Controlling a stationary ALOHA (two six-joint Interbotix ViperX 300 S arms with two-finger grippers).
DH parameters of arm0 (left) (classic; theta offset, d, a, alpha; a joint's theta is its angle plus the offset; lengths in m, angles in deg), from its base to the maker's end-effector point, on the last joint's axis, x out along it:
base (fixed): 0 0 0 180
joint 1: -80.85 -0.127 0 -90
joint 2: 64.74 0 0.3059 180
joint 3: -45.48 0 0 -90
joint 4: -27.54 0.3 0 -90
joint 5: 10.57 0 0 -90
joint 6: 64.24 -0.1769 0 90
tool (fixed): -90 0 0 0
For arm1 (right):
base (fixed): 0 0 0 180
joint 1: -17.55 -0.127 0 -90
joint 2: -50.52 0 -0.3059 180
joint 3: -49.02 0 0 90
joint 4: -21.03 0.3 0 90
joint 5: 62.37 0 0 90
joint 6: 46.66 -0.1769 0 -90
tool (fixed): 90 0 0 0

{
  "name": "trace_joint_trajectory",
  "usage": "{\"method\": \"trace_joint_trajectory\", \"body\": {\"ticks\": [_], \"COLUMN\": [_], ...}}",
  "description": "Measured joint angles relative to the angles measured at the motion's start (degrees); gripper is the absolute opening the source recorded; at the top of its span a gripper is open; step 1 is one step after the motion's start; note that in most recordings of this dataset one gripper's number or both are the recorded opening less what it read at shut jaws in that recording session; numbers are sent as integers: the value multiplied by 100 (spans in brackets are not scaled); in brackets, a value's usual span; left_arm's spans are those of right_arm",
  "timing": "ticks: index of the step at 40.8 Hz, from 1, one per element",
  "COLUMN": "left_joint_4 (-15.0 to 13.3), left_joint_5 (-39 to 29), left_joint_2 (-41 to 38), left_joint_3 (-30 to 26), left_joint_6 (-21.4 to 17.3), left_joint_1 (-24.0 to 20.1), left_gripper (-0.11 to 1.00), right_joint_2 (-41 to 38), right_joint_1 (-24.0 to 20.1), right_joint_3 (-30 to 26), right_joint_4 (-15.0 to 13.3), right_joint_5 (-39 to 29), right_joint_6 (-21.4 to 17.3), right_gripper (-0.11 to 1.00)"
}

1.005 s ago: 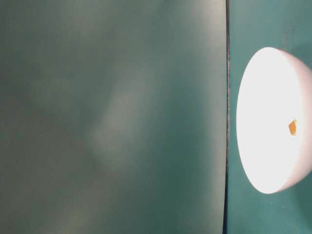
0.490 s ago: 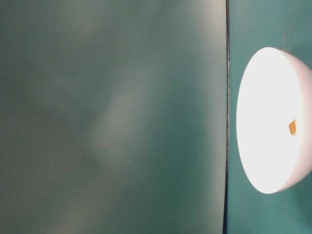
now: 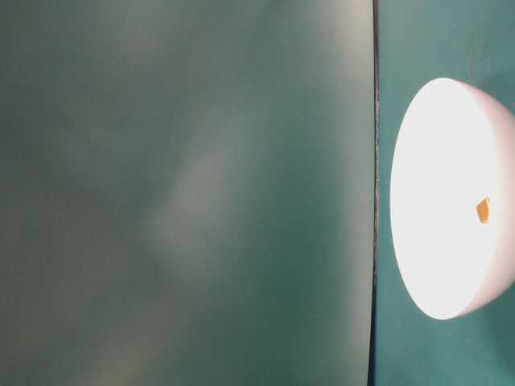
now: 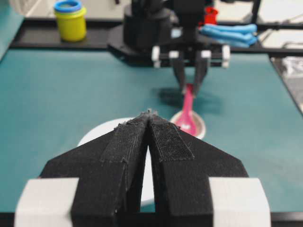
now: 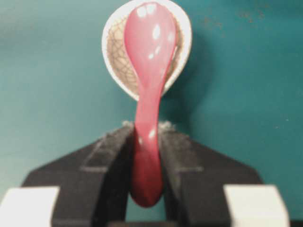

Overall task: Grip the spoon and scoop the red block from the bowl with right arm.
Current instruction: 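Close the right gripper on the pink spoon handle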

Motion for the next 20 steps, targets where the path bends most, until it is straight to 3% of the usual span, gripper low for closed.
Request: {"method": "trace_joint_trajectory", "body": {"ticks": [13,20], "left_joint_4": [-9,0], "left_joint_5": [-53,-53], "left_joint_2": [9,9], "left_joint_3": [0,0], "left_joint_6": [0,0], "left_joint_1": [0,0], "left_gripper": [0,0], "right_joint_2": [176,677], "right_joint_1": [0,0], "right_joint_3": [-53,-53], "right_joint_4": [-9,-9], "right_joint_5": [0,-9], "right_joint_6": [70,334], "right_gripper": [24,24]}}
